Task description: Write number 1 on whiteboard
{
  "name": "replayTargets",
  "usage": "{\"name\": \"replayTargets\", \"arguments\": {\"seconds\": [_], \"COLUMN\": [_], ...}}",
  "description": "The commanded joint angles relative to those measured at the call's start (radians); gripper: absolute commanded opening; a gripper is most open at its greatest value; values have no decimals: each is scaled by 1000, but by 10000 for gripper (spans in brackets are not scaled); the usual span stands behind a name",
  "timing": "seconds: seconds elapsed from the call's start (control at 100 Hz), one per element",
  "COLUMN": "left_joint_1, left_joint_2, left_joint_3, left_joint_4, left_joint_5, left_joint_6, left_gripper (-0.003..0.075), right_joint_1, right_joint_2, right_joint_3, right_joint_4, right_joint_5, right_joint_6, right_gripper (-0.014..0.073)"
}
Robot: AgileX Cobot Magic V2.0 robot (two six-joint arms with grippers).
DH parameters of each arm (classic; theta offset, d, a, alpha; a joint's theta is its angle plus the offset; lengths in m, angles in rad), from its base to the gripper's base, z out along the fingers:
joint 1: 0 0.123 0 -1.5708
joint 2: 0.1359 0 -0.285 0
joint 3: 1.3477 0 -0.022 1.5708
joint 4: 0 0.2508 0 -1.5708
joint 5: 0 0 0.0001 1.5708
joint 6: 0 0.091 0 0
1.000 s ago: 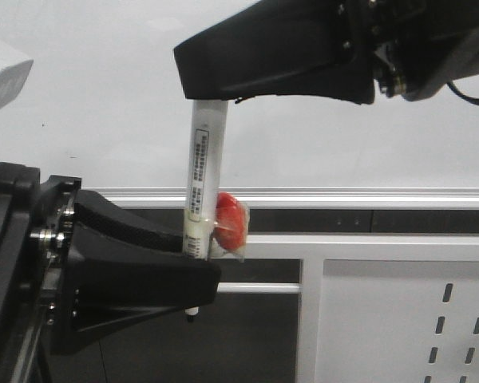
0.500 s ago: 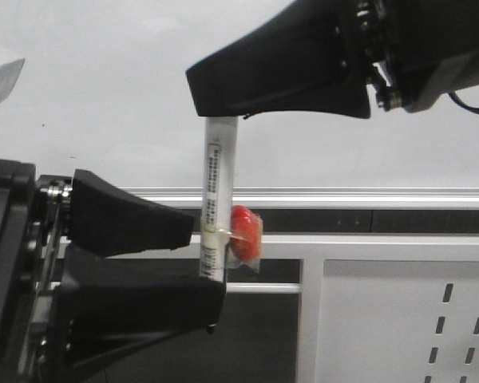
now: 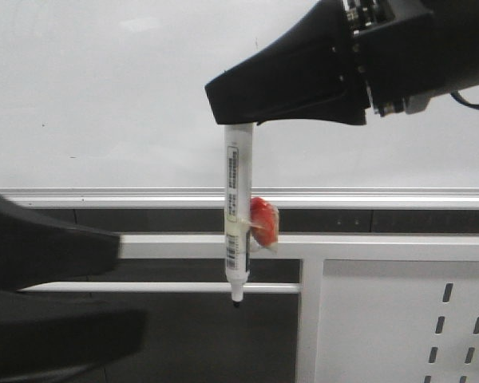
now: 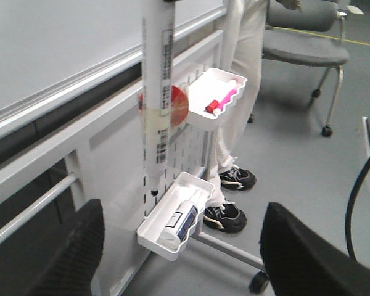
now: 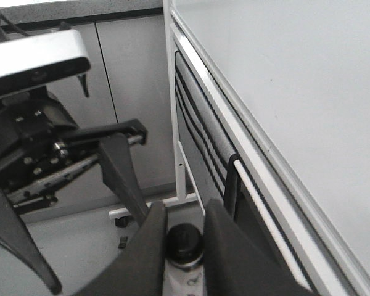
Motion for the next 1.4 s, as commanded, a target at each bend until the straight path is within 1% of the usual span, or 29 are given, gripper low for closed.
{"name": "replayTargets", "arguments": {"seconds": [0.0,0.09,0.1,0.15,0.24,0.32,0.48,0.56,0.61,0.72,0.79,0.84,0.91,1.01,1.07,1.12,1.23,1.24,1.29,1.34,1.39], "left_joint_1": [-7,-7,-7,-7,-7,-7,-7,-7,-7,-7,-7,-7,-7,-7,-7,-7,-7,-7,-7,-7,-7], "left_joint_2": [-77,-148,-153,-187,-237,-282,-336,-348,-358,-379,-388,-394,-403,-430,-465,-502,-621,-629,-691,-756,-824], "left_joint_3": [56,128,128,118,121,119,121,119,119,97,66,35,-21,-122,-179,-231,-351,-364,-400,-415,-415], "left_joint_4": [-133,-278,-288,-288,-321,-369,-465,-520,-555,-595,-601,-601,-597,-597,-590,-569,-493,-487,-458,-458,-458], "left_joint_5": [-221,-221,-206,-167,-223,-223,-221,-221,-221,-221,-208,-173,-73,120,231,352,704,746,872,946,984], "left_joint_6": [3,3,0,-16,-16,-16,-11,-9,7,91,99,99,99,99,99,99,99,99,99,99,99], "left_gripper": [492,486,484,470,408,355,344,308,273,189,166,162,160,157,134,99,-15,-20,-18,-18,-18], "right_joint_1": [5,5,5,5,5,5,5,5,5,5,5,5,5,5,5,5,5,5,5,5,5], "right_joint_2": [-29,-44,-47,-58,-77,-93,-113,-115,-115,-115,-115,-115,-115,-115,-115,-115,-115,-115,-115,-115,-115], "right_joint_3": [-36,-38,-38,-38,-40,-40,-40,-40,-40,-40,-40,-40,-40,-40,-40,-40,-40,-40,-40,-40,-40], "right_joint_4": [53,53,53,53,53,53,65,65,65,65,65,65,65,65,65,65,70,70,70,70,70], "right_joint_5": [44,44,44,44,58,53,47,33,30,14,10,10,10,10,8,4,-1,-3,-4,-11,-23], "right_joint_6": [-29,-65,-68,-91,-126,-126,-126,-126,-126,-126,-126,-126,-126,-126,-126,-124,-124,-124,-124,-124,-124], "right_gripper": [-71,-70,-71,-71,-71,-71,-71,-71,-71,-71,-71,-71,-71,-71,-71,-71,-71,-71,-71,-71,-71]}}
